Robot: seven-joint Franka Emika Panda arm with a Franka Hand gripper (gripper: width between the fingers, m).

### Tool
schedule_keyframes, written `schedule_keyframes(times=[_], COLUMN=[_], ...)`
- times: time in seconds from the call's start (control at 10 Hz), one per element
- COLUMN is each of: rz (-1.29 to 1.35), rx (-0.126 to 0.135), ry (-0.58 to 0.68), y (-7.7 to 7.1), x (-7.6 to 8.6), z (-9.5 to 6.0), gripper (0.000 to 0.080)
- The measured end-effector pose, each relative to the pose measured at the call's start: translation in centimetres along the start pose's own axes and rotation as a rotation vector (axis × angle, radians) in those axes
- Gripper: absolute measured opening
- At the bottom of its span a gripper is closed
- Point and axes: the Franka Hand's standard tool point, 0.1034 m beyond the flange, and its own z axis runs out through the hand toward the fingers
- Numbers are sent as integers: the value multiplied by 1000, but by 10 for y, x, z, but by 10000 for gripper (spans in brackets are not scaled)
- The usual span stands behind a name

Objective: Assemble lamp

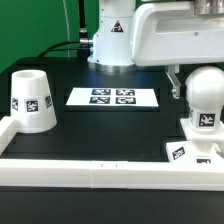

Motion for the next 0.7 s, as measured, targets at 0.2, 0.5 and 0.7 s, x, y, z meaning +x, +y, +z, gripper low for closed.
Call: schedule_keyframes(times=[0.2,0.5,0.7], rz=[106,327,511], rx=[-1,8,25], ry=[-1,-13,-23], y=[0,1,1], x=[0,-2,-3], z=[0,1,2], gripper=[580,580,580])
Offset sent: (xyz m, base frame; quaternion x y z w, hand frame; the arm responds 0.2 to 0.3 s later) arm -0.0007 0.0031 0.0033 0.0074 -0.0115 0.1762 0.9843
